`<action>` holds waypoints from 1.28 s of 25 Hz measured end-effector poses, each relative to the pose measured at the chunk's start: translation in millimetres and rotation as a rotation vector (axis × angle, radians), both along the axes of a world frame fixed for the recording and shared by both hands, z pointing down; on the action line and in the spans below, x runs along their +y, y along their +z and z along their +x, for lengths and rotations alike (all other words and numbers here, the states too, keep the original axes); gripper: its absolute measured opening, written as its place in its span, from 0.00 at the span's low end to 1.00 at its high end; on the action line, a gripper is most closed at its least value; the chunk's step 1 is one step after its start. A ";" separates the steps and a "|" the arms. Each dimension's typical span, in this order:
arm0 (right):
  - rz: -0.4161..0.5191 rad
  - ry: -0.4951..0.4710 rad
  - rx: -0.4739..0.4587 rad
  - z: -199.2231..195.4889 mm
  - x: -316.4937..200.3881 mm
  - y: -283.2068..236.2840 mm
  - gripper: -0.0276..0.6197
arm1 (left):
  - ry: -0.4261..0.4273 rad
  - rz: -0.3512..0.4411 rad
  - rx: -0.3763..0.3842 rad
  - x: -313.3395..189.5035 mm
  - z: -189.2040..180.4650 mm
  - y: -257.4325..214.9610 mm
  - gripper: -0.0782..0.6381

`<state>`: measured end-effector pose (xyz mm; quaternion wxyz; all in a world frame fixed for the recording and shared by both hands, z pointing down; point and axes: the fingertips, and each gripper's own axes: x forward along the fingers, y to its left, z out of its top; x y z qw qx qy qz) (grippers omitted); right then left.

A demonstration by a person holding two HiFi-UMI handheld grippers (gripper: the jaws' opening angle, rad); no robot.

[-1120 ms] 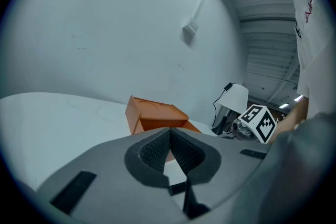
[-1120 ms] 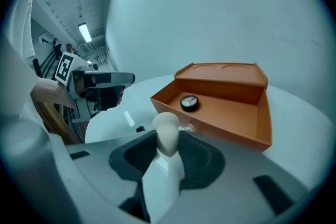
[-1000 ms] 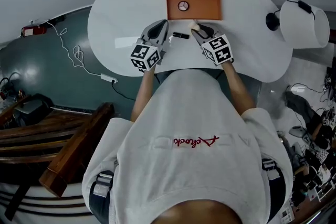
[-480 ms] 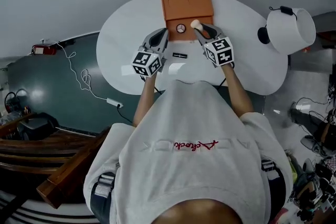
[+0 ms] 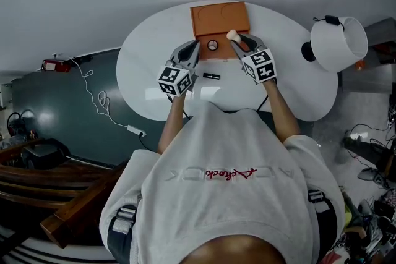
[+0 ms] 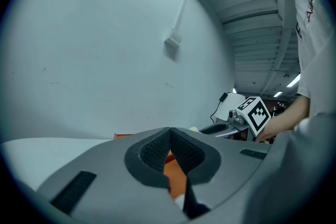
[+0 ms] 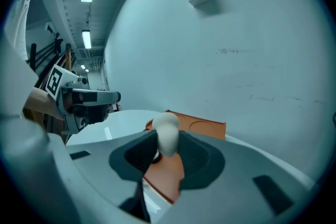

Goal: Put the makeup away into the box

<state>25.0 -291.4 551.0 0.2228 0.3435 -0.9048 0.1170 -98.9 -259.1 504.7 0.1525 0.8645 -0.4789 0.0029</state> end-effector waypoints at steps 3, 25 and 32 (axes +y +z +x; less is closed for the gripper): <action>0.038 -0.085 0.089 -4.8 2.0 10.8 0.26 | -0.016 -0.012 0.003 0.8 -1.9 6.4 0.12; 0.136 -0.635 0.656 -28.7 18.7 102.1 0.30 | -0.101 -0.073 0.030 1.4 -31.2 33.9 0.12; 0.147 -0.612 0.643 -27.7 15.9 96.5 0.31 | -0.088 -0.079 0.031 -1.1 -28.5 36.6 0.12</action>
